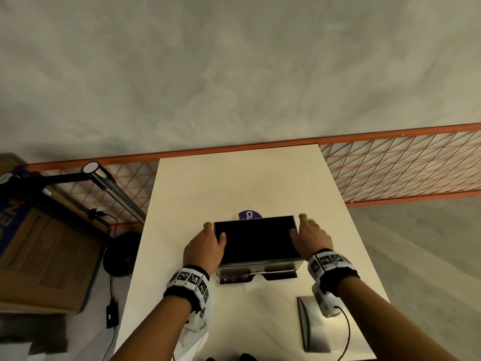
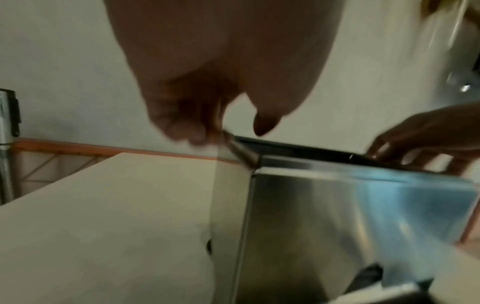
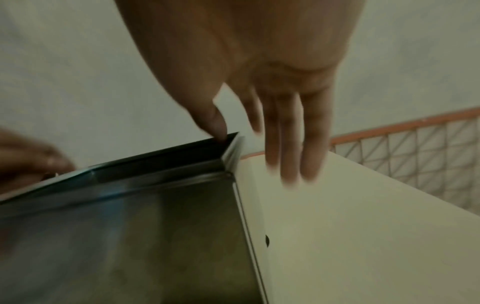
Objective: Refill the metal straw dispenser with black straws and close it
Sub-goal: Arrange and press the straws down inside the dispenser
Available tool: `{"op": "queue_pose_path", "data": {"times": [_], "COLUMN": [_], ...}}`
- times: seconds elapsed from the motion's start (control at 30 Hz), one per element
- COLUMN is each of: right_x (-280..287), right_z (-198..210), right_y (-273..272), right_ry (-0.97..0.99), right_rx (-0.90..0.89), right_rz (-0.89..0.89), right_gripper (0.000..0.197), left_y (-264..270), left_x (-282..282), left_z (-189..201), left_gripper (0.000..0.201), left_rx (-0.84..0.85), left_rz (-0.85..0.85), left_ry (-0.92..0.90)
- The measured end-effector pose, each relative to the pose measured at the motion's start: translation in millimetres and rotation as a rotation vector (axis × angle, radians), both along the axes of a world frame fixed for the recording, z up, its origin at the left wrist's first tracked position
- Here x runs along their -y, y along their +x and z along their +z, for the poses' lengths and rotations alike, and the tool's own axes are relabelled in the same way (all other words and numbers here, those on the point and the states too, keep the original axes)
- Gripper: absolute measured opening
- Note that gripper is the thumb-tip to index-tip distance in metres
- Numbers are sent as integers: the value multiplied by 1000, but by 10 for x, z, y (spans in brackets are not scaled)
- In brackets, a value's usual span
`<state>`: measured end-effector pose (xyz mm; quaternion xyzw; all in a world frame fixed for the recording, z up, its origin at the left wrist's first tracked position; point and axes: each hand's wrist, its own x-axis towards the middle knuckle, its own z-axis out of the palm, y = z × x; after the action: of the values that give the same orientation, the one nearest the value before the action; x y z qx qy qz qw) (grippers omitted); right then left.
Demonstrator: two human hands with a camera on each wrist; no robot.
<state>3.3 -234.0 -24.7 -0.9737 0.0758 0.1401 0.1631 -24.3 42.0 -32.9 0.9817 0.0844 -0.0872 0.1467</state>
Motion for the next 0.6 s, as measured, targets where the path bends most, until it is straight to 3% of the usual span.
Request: {"op": "queue_pose_path", "data": {"times": [0.07, 0.13, 0.23, 0.37, 0.47, 0.6], "right_x": [20, 8, 9, 81, 96, 157], "right_z": [-8, -7, 72, 25, -29, -2], "right_y": [18, 68, 203, 38, -125, -99], "right_ry": [1, 91, 49, -2, -24, -10], "right_rx": [-281, -356, -231, -17, -76, -87], "right_rz": [38, 59, 75, 88, 115, 98], "right_gripper": [23, 16, 16, 12, 22, 16], "left_y": [-10, 34, 167, 46, -69, -75], "left_x": [-11, -16, 37, 90, 116, 193], "left_z": [-51, -79, 19, 70, 10, -15], "left_gripper": [42, 31, 21, 27, 28, 24], "left_rx": [-243, -291, -183, -22, -35, -56], "left_rz": [-38, -54, -47, -52, -59, -66], "left_ry": [69, 56, 39, 69, 60, 49]}}
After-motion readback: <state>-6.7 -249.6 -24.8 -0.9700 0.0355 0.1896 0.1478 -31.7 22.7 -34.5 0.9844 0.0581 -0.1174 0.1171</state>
